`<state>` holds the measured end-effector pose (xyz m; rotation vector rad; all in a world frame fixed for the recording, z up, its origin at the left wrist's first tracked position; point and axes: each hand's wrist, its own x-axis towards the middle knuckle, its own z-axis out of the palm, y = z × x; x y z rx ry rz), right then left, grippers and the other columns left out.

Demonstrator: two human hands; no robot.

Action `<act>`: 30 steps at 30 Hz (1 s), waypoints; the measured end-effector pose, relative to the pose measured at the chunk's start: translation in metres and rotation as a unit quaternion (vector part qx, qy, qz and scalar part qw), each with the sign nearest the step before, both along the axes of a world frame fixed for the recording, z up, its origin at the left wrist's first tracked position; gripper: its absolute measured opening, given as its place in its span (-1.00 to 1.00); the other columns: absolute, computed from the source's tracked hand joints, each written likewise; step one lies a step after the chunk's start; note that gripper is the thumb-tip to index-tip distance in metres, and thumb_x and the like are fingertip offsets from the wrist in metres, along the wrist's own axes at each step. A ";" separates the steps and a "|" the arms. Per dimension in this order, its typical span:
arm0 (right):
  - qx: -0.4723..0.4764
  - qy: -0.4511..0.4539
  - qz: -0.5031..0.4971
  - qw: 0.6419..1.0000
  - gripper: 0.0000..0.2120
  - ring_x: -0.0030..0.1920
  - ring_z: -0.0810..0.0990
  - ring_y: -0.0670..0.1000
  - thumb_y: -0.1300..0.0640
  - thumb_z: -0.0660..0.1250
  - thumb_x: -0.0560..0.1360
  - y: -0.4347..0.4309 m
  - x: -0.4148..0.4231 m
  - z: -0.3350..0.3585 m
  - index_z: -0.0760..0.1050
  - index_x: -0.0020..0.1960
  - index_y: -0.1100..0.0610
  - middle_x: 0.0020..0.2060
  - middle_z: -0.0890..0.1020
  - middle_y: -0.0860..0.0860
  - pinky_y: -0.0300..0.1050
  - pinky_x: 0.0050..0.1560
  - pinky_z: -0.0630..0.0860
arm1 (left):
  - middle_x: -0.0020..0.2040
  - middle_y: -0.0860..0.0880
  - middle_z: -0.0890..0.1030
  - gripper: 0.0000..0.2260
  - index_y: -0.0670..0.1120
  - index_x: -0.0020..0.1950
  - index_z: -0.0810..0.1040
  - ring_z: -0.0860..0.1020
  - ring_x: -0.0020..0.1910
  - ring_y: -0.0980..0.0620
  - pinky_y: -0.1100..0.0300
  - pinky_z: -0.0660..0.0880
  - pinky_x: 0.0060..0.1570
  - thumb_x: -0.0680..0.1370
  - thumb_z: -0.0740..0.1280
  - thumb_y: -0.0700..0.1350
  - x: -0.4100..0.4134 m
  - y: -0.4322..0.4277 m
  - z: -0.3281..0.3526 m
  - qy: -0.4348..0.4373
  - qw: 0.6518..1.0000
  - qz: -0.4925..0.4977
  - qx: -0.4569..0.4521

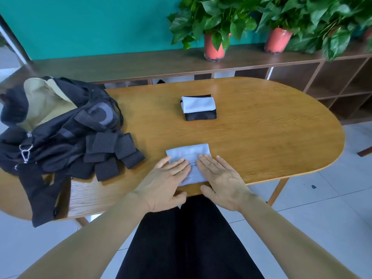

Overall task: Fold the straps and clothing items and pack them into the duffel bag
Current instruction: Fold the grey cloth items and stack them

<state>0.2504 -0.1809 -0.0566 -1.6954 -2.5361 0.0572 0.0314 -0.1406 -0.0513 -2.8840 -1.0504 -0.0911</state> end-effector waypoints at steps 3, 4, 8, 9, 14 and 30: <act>0.022 0.014 0.016 1.000 -0.24 0.53 0.03 -0.02 -0.08 -0.06 0.36 -0.010 0.002 0.001 0.14 0.52 0.17 0.52 0.12 0.04 -0.10 0.49 -0.15 | 0.53 0.00 0.17 -0.29 -0.09 0.53 0.21 0.08 0.52 0.12 0.03 -0.22 0.45 0.46 0.04 0.26 -0.003 -0.006 -0.001 -0.007 1.000 -0.007 0.013; 0.030 0.008 0.020 0.999 -0.24 0.52 0.09 -0.02 -0.04 -0.05 0.33 -0.013 0.004 0.000 0.19 0.51 0.17 0.51 0.16 0.04 -0.09 0.49 -0.09 | 0.49 0.00 0.28 -0.32 -0.08 0.48 0.31 0.20 0.49 0.11 0.00 -0.13 0.45 0.46 0.06 0.25 -0.005 -0.007 -0.001 -0.009 0.999 -0.019 0.024; 0.080 0.071 0.029 0.994 -0.43 0.35 0.44 0.01 0.15 0.12 0.31 -0.016 0.006 -0.001 0.51 0.30 0.13 0.33 0.49 0.03 -0.01 0.39 0.29 | 0.27 0.09 0.57 -0.58 0.01 0.23 0.58 0.49 0.29 0.15 -0.03 0.11 0.36 0.50 0.17 0.15 -0.009 -0.014 -0.003 -0.090 0.994 -0.044 0.034; 0.066 0.108 0.011 0.992 -0.47 0.34 0.44 -0.04 0.14 0.15 0.33 -0.015 0.007 0.000 0.54 0.27 0.09 0.31 0.51 -0.02 -0.04 0.38 0.32 | 0.22 0.13 0.59 -0.65 0.04 0.18 0.60 0.51 0.25 0.18 0.01 0.11 0.37 0.51 0.19 0.12 -0.009 -0.015 -0.003 -0.131 0.991 -0.030 0.018; -0.084 0.346 -0.143 0.924 -0.86 -0.41 0.37 -0.06 0.16 0.22 0.42 -0.004 0.005 0.024 0.54 -0.23 0.15 -0.44 0.45 -0.08 -0.12 -0.36 0.34 | -0.42 -0.05 0.48 -0.72 -0.05 -0.23 0.53 0.44 -0.38 0.03 0.08 0.36 -0.20 0.50 0.19 0.10 -0.004 -0.013 0.007 -0.283 0.941 0.128 -0.134; 0.053 0.205 -0.351 0.912 -0.81 -0.31 0.48 0.12 0.02 0.18 0.54 0.038 -0.029 0.008 0.39 -0.14 0.13 -0.35 0.52 0.04 -0.15 -0.34 0.34 | -0.31 0.05 0.51 -0.76 0.01 -0.07 0.42 0.50 -0.28 -0.01 0.13 0.39 -0.23 0.57 0.21 0.17 0.027 0.017 0.006 -0.214 0.892 0.391 -0.068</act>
